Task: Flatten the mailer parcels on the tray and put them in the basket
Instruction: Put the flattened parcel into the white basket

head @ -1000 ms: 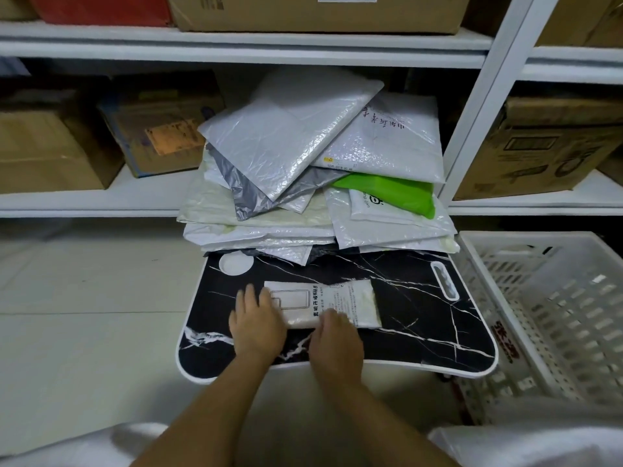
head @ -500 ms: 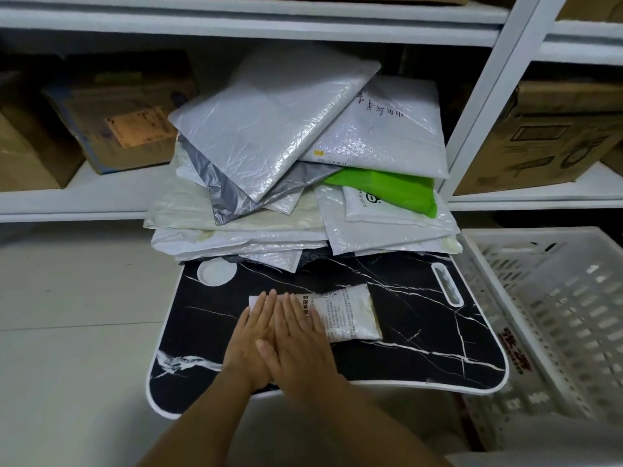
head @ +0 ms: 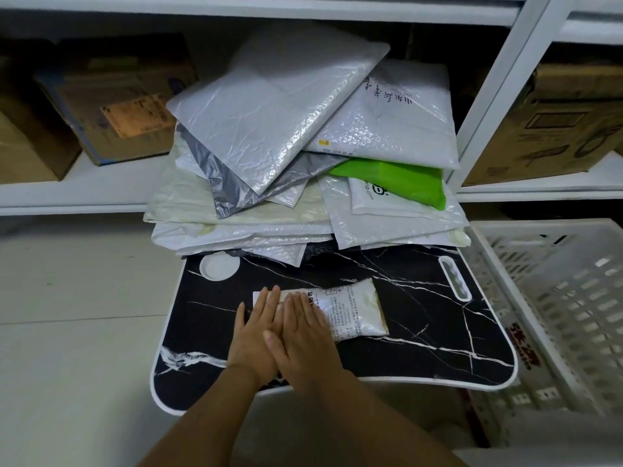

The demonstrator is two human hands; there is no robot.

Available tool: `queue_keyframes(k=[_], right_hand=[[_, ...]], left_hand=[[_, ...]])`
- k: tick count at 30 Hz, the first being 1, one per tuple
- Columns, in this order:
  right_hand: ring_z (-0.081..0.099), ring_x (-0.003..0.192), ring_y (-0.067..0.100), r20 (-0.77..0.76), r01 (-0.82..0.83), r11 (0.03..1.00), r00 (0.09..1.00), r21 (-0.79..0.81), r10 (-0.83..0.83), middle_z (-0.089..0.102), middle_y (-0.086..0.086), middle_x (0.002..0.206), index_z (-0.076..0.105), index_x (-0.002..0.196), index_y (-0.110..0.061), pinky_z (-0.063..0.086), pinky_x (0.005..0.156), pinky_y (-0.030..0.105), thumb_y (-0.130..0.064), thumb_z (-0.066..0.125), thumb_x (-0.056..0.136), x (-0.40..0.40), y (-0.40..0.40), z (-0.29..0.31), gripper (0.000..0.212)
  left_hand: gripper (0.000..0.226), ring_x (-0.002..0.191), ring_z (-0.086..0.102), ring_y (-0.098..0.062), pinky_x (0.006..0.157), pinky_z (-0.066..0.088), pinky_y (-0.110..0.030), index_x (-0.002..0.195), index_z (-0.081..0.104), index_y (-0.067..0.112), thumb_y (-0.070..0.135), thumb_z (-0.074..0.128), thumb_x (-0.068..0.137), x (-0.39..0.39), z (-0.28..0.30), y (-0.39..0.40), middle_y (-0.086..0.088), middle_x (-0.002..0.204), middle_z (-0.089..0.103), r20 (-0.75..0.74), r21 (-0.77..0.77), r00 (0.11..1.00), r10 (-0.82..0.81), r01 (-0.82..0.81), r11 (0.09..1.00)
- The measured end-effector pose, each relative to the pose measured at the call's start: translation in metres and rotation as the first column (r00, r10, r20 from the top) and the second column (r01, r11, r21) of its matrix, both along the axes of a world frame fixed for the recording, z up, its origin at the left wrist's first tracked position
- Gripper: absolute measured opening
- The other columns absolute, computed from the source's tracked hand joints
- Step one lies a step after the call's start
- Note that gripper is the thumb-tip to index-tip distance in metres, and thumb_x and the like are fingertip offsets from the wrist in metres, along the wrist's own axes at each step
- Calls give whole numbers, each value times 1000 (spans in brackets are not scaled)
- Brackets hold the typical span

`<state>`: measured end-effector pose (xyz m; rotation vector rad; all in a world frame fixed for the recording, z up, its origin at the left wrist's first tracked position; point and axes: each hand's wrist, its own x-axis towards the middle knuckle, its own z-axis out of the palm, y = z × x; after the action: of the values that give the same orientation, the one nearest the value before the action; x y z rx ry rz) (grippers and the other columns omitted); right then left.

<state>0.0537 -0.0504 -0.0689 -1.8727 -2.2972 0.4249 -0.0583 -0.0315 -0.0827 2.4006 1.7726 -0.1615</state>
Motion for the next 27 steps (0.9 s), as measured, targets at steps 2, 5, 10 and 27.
queue_keyframes(k=[2, 5, 10, 27], right_hand=[[-1, 149, 18, -102, -36, 996, 994, -76, 28, 7, 13, 161, 10, 153, -4, -9, 117, 29, -55, 6, 99, 5, 5, 15, 75], [-15, 147, 14, -176, -19, 995, 984, -97, 2, -6, 9, 162, 3, 153, -6, -17, 112, 25, -61, 0, 91, 15, 10, 30, 83], [-9, 148, 11, -105, 89, 991, 989, -100, -99, 2, 2, 163, 2, 155, -14, -12, 118, 34, -65, -8, 86, 33, 5, 11, 86], [25, 142, 18, -351, 188, 975, 910, -121, -220, 37, 6, 149, 47, 134, -17, 16, 119, 35, -41, 25, 103, 59, 22, 18, 45]], left_hand=[[74, 141, -29, -19, 116, -8, -49, 151, -10, 22, 52, 18, 89, 3, 3, 2, -4, 155, -24, -32, 46, 999, -28, 29, 999], [76, 141, -30, -25, 116, -11, -48, 148, -16, 16, 50, 26, 94, 19, 12, 5, -8, 154, -25, -44, 96, 998, -55, 59, 994], [80, 141, -30, -23, 119, -8, -41, 144, -26, 14, 53, 23, 95, 43, 12, 6, -7, 153, -32, -41, -14, 990, -137, 136, 991], [63, 146, -15, -27, 120, 0, -42, 153, 3, 20, 36, 32, 100, 62, 27, 15, -7, 160, -8, 57, -14, 998, -31, 31, 999]])
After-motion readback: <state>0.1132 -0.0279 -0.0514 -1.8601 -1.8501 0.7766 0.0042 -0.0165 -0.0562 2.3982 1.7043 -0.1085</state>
